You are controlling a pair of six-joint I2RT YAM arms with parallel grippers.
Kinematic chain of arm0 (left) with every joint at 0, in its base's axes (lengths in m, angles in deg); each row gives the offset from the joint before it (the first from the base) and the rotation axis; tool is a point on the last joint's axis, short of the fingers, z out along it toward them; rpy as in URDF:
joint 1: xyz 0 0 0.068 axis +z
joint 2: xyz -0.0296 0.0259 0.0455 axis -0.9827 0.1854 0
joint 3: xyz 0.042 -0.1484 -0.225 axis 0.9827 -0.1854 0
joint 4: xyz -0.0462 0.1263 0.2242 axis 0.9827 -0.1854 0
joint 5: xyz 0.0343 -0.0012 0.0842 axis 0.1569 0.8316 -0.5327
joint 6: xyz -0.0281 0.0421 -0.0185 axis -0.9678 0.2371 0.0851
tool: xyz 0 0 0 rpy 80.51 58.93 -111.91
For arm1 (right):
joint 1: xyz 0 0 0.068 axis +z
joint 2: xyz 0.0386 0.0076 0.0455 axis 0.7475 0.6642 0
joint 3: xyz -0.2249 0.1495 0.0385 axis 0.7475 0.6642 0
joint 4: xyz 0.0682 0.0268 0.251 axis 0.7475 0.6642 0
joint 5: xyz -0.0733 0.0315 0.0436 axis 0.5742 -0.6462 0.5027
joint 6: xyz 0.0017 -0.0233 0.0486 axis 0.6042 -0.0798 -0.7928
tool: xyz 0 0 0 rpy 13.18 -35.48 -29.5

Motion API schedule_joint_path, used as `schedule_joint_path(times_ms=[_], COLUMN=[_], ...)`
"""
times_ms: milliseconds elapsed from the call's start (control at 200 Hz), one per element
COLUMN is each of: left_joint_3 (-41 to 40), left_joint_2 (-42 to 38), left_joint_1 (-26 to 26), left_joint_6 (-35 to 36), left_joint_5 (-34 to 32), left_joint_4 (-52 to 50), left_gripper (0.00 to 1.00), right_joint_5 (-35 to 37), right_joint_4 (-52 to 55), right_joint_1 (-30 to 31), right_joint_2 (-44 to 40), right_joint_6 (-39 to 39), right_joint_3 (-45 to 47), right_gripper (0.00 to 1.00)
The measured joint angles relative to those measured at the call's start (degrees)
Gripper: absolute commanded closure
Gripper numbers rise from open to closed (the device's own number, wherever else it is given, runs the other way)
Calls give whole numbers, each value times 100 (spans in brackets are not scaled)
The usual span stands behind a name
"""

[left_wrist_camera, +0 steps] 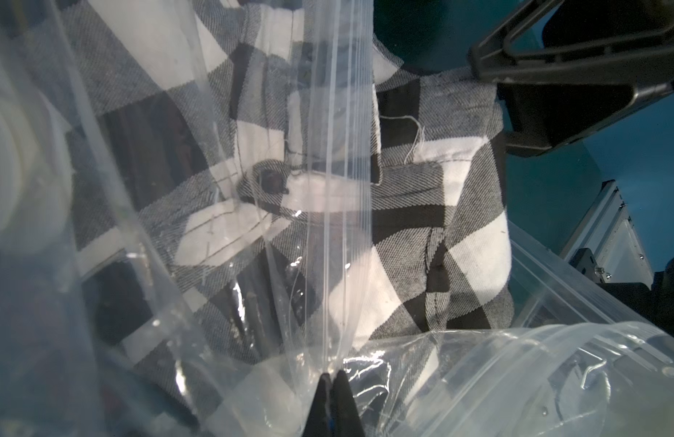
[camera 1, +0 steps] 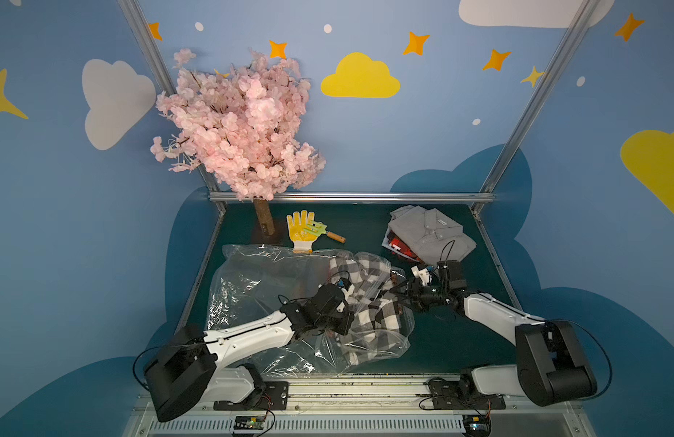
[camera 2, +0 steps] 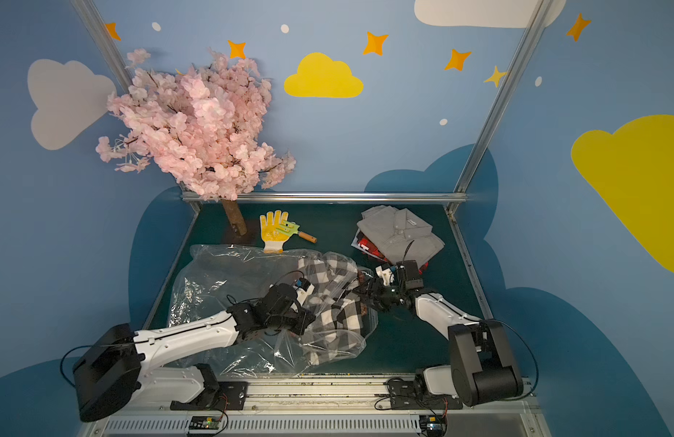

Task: Take the shirt out of the vacuum bag
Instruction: Take out the shirt from the vacuum bag.

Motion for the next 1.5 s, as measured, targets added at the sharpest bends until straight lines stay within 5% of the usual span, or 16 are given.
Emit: schedule_joint_path(times_ms=[145,225,626,1091,1151,1346,1496], left_joint_3=[0,0,0,-129,-129,-129,-129], left_joint_2=[20,20,-98,-525,-490,-205,-129], left_joint_1=[-4,-4,17,153,153,149,146], left_joint_6=[0,0,4,24,24,20,22], left_joint_5=[-24,-57,-109,-105,-90,-35,-11], left_joint_4=[-2,-7,-142,-254,-234,-157,-122], left_gripper=[97,97,97,97,97,97,97], right_joint_5=[0,-13,26,39,90,304,629], right_joint_4=[35,114,1834,3021,3097,3034,3036], right_joint_1=[236,304,-118,-1095,-1097,-1126,-1152], right_joint_2=[256,245,-579,-251,-42,66,-684], right_joint_6=[33,109,599,1482,1591,1812,1902], right_joint_3=[-232,-310,-1139,-1316,-1460,-1631,-1327], right_gripper=[89,100,100,100,93,34,24])
